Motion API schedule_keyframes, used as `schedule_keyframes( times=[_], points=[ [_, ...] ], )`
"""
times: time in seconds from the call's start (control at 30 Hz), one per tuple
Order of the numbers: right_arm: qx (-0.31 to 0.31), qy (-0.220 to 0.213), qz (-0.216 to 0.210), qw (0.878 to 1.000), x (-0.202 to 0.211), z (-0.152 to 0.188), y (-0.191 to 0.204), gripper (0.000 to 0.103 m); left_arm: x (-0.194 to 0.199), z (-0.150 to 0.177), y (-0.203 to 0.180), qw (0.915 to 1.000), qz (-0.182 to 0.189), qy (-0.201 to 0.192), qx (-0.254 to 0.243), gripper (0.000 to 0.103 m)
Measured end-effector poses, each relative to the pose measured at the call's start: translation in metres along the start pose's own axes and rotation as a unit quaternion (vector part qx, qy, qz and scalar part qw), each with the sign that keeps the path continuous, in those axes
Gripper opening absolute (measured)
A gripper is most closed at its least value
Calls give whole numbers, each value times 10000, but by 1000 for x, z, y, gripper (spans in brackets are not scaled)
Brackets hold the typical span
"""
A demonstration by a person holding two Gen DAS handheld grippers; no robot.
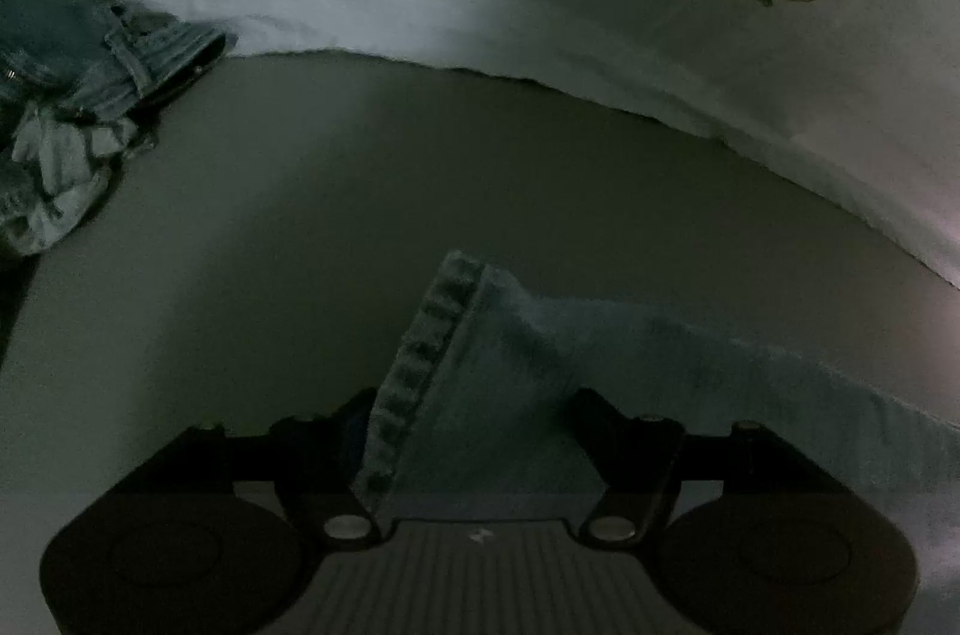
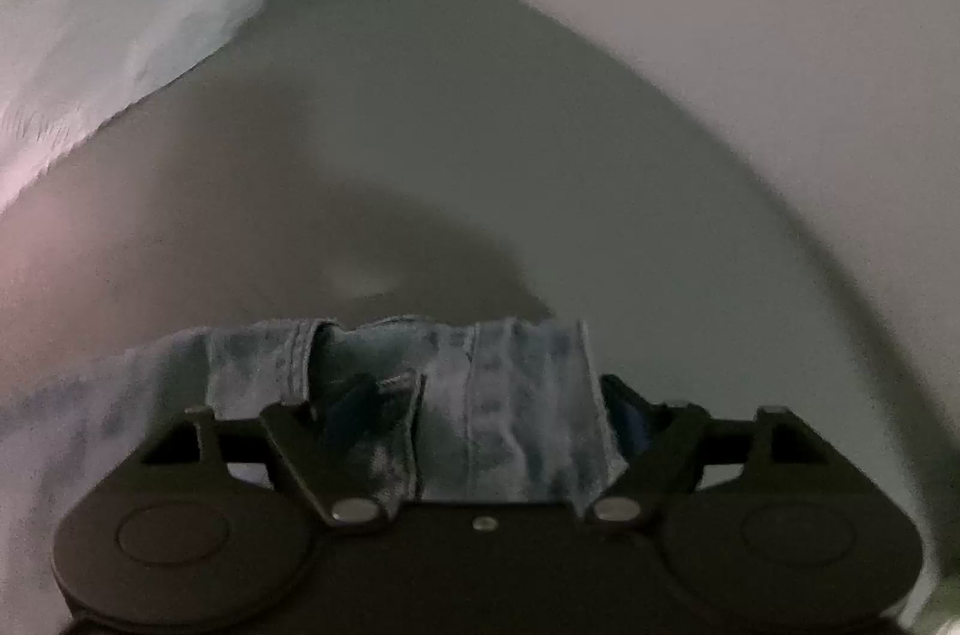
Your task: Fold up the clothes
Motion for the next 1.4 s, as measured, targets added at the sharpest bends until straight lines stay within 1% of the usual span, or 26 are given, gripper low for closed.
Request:
schedule_keyframes(
  times=[0.03,0.07,0.1,0.13,0.17,0.2,0.23,0.33,0.43,0.5,0.57,0.6,0.67,0.7,0.73,0.8,0.83,0.87,0.9,0.93,1.0,1.03,1.07,1.17,1.27,1.4],
  points=[
    [-64,-20,-201,9998,0,0,1,49,-1,-1,-1,10000,-14,11,19,63],
    [-44,-52,-400,9992,2,1,4,38,-3,-2,-1,10000,-28,23,39,46],
    [32,-114,-583,9982,5,2,8,16,-2,-2,-2,9999,-162,-13,30,38],
    [126,-237,-623,9977,7,3,12,14,0,-1,-1,9999,-111,-35,60,16],
    [259,-430,-455,9977,12,3,18,12,3,-2,1,9997,1,-55,248,13],
    [400,-659,-264,9967,18,3,23,11,5,-2,2,9989,115,-76,440,13],
    [437,-911,-187,9947,25,3,27,10,11,-6,1,9987,96,-160,465,13],
    [-38,-1660,-470,9850,58,-1,27,9,39,-22,-7,9973,106,-505,525,12],
    [-374,-2253,-885,9695,94,-4,23,8,86,-53,-26,9944,167,-1008,257,12],
    [-414,-2544,-1077,9602,112,-3,25,8,119,-77,-41,9902,143,-1388,7,12],
    [-383,-2791,-1007,9542,122,-3,28,8,135,-98,-49,9862,58,-1646,-135,12],
    [-420,-2808,-930,9543,119,-4,29,8,143,-109,-54,9839,15,-1774,-205,12],
    [-614,-2681,-794,9581,103,-3,23,8,128,-129,-60,9850,39,-1720,-131,13],
    [-678,-2546,-731,9619,90,-3,21,9,109,-136,-62,9872,11,-1594,-8,16],
    [-702,-2327,-672,9677,72,-6,21,9,90,-143,-64,9891,-17,-1465,119,23],
    [-708,-1896,-502,9780,40,-9,22,13,51,-151,-69,9889,-716,-1297,-145,24],
    [-639,-1769,-276,9818,32,-7,25,28,31,-155,-72,9865,-1069,-1211,-282,24],
    [-567,-1727,15,9833,27,-4,27,38,22,-157,-70,9836,-1382,-1120,-299,24],
    [-468,-1808,263,9821,29,1,30,58,14,-158,-67,9797,-1691,-1028,-313,24],
    [-340,-2033,459,9774,38,6,32,73,17,-155,-62,9816,-1567,-1072,-182,28],
    [-65,-2430,829,9665,56,18,36,83,34,-148,-46,9856,-1069,-1286,263,41],
    [101,-2546,979,9620,64,25,38,83,43,-140,-39,9851,-985,-1355,377,49],
    [261,-2634,1109,9579,72,30,39,83,53,-133,-31,9845,-908,-1422,487,51],
    [640,-2732,1290,9511,82,52,43,88,75,-95,-20,9833,-948,-1478,485,57],
    [837,-2624,1204,9538,89,88,44,94,94,-32,-18,9863,-898,-1324,408,68],
    [1023,-2338,783,9637,95,148,46,97,127,76,-13,9909,-782,-970,511,70]
  ],
)
Point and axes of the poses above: each gripper's, at about its wrist camera, not at the fingertips, and x roughly against the way its jaws point, y to its left, z to its underside, the point moved 6 cm from there along -x, roughly the way its jaws point, and after that the axes turned 11 degrees about y, right-handed, at the moved point
